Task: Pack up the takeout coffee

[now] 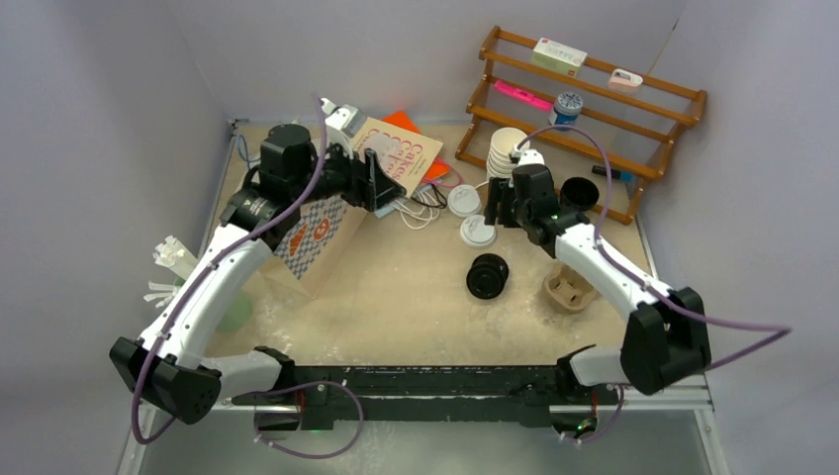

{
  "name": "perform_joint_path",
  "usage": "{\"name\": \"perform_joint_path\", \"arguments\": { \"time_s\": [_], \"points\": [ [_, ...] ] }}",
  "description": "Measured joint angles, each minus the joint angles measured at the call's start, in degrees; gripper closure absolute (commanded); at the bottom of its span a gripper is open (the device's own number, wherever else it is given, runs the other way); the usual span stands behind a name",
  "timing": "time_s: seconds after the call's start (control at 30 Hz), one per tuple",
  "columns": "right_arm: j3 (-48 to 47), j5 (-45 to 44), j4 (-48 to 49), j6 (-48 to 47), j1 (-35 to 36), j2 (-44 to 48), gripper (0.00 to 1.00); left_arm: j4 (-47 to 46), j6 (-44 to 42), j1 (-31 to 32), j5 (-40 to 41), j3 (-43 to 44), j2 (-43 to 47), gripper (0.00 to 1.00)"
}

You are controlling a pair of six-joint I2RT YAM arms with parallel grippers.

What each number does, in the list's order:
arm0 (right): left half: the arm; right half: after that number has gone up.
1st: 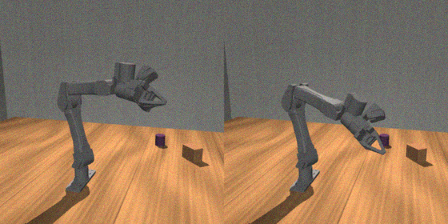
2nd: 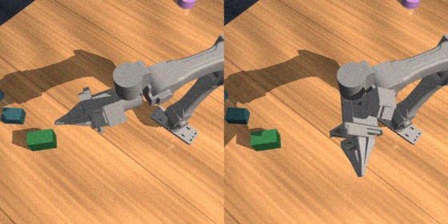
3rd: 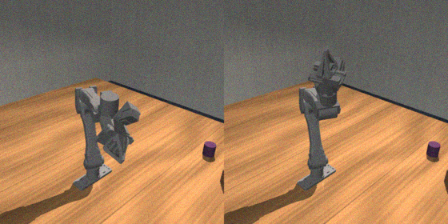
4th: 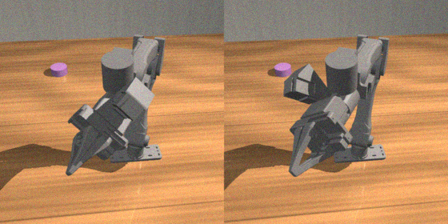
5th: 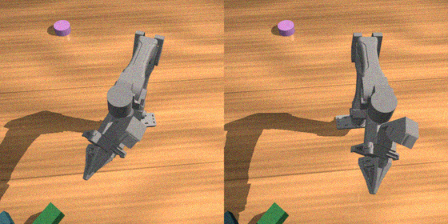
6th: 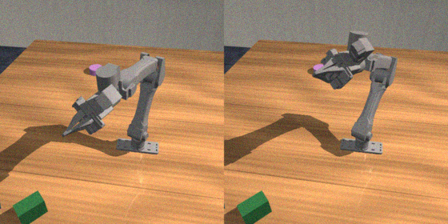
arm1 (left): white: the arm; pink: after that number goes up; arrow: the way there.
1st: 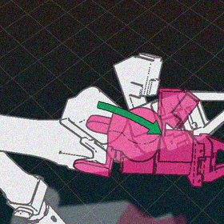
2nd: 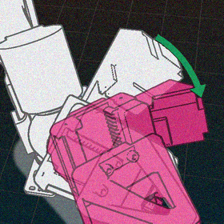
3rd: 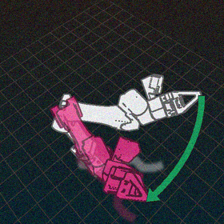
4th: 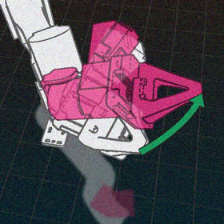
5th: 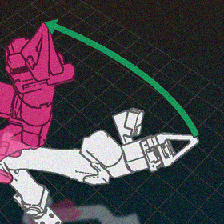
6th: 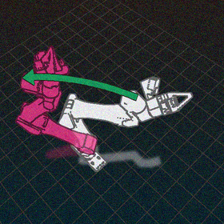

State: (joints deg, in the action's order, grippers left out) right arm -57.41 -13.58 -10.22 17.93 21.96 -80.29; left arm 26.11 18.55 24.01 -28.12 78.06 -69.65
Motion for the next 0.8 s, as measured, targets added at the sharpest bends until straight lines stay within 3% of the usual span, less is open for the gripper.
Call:
{"name": "perform_joint_path", "arguments": {
  "time_s": [0.27,0.43,0.8],
  "points": [
    [5.64,28.00,1.11,-0.98,0.96,10.62,0.39,-10.84,-0.09,1.68,-10.21,-3.87,-4.28,0.41],
    [6.73,42.58,4.33,-1.36,2.10,13.35,0.39,-12.26,-0.83,3.26,-13.84,-3.80,-8.72,0.50],
    [6.73,55.93,7.63,-1.53,4.59,11.54,0.40,-6.71,-6.36,7.41,-18.73,-2.25,-12.39,0.59]
  ]
}}
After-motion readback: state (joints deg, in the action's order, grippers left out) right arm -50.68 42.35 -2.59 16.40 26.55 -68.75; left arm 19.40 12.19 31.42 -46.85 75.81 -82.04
